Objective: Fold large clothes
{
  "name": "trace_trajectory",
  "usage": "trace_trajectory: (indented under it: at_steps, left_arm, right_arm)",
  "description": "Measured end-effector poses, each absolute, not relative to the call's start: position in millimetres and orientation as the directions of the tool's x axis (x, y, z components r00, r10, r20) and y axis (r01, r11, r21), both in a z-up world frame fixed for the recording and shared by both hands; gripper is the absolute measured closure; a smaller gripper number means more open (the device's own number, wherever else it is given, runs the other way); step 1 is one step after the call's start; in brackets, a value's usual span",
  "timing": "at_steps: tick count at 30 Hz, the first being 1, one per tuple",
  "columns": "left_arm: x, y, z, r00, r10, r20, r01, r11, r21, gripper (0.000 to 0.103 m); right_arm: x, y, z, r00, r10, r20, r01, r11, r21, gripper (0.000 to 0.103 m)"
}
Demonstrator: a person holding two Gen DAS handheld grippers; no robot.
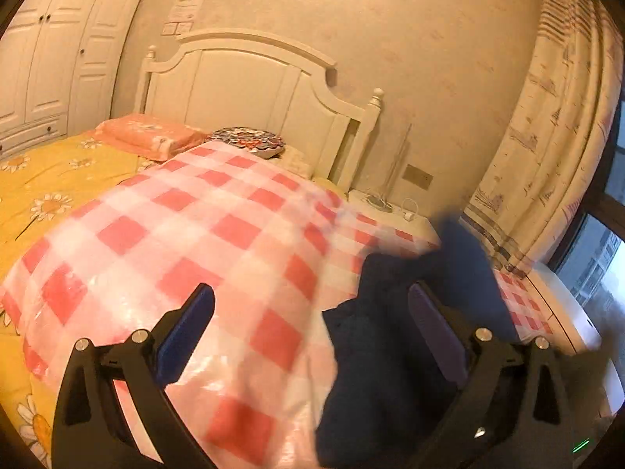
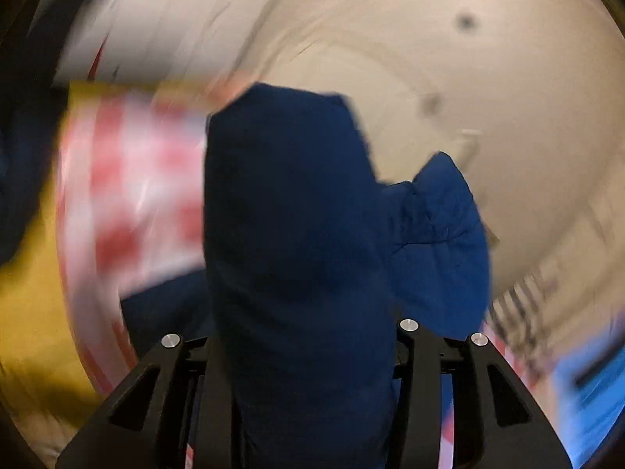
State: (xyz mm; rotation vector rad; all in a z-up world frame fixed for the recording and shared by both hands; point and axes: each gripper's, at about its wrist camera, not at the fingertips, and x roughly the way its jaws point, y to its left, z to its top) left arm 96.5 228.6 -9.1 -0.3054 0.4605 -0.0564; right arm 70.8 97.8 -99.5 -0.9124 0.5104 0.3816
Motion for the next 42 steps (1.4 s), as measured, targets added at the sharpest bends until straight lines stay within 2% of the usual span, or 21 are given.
trace_trajectory:
  at_steps: [2,6,11,14,16,18,20,21,24,25,26,30,32,35,37,40,42]
  left_arm:
    - [98.8,231.1,-10.2,0.890,-0.132,-0.437,-0.004,0.955,-0.297,0.004]
    - [119.2,215.1,-2.9,0.877,-0.160,-0.453,0.068,0.975,-0.213,0.004]
    - [161.1,158.9,25.9,0.854,-0.213,-0.475,0.221,0.974,-0.040,0.002]
    - [194.3,114.6,34.1,0.801,-0.276,-0.532,0.346,0.937,0.036,0.002]
    - [219.8,85.5,24.8,0.767,-0.245,-0.593,0.372,0.923,0.101,0.002]
    - [238.1,62.4,6.3,0.752,-0.194,-0.631,0.387,0.903,0.184,0.002]
    - [260.3,45.5,-30.7,0.746,-0.082,-0.661,0.366,0.879,0.304,0.002]
    - [266.8,46.8,-42.1,0.740,-0.082,-0.668,0.368,0.880,0.300,0.002]
    - [283.8,87.2,-62.3,0.670,-0.237,-0.703,0.359,0.933,0.027,0.002]
    - [283.7,95.9,-64.3,0.664,-0.247,-0.706,0.345,0.939,-0.005,0.002]
    - [279.8,103.4,-65.7,0.667,-0.250,-0.702,0.333,0.943,-0.020,0.002]
    - [255.0,112.8,-68.2,0.715,-0.214,-0.666,0.303,0.953,0.019,0.002]
    - [251.6,111.4,-68.3,0.731,-0.198,-0.653,0.293,0.955,0.038,0.002]
    - [249.6,111.0,-68.2,0.741,-0.193,-0.643,0.288,0.956,0.045,0.002]
    - [249.1,109.9,-68.1,0.745,-0.176,-0.643,0.283,0.957,0.065,0.002]
    - [243.3,105.3,-50.8,0.761,-0.108,-0.639,0.239,0.963,0.123,0.002]
    - [236.2,100.7,-21.8,0.796,-0.101,-0.596,0.212,0.970,0.119,0.002]
  right_arm:
    - [58.9,120.2,-140.0,0.904,-0.010,-0.428,-0.387,0.406,-0.828,0.042]
    - [61.7,111.7,-135.3,0.893,-0.009,-0.451,-0.397,0.457,-0.796,0.041]
    - [48.3,113.4,-145.5,0.931,-0.015,-0.365,-0.325,0.422,-0.846,0.041]
    - [49.4,104.3,-142.5,0.932,0.000,-0.361,-0.327,0.424,-0.844,0.040]
    - [37.6,106.0,-140.7,0.935,0.028,-0.355,-0.333,0.418,-0.845,0.035]
    - [21.9,102.0,-135.8,0.924,0.101,-0.369,-0.376,0.410,-0.831,0.026]
    - [2.8,93.8,-127.9,0.884,0.202,-0.422,-0.468,0.384,-0.796,0.021]
    - [-8.8,85.4,-120.4,0.842,0.264,-0.471,-0.539,0.367,-0.758,0.021]
    - [-23.2,53.3,-87.7,0.749,0.404,-0.525,-0.662,0.424,-0.618,0.025]
    - [-20.9,39.4,-74.6,0.732,0.437,-0.523,-0.681,0.469,-0.562,0.027]
    - [-13.2,19.8,-58.6,0.722,0.463,-0.514,-0.690,0.536,-0.486,0.034]
    - [29.6,-40.2,-25.6,0.740,0.477,-0.473,-0.630,0.739,-0.240,0.038]
    - [45.3,-52.7,-28.2,0.734,0.459,-0.500,-0.602,0.780,-0.168,0.038]
    - [64.8,-32.2,-64.5,0.643,0.412,-0.646,-0.654,0.734,-0.183,0.036]
    - [58.9,-26.7,-86.0,0.709,0.380,-0.594,-0.631,0.719,-0.293,0.035]
    - [60.5,-36.8,-85.1,0.687,0.392,-0.611,-0.639,0.727,-0.252,0.035]
    - [64.9,-41.9,-81.4,0.685,0.391,-0.615,-0.640,0.726,-0.251,0.035]
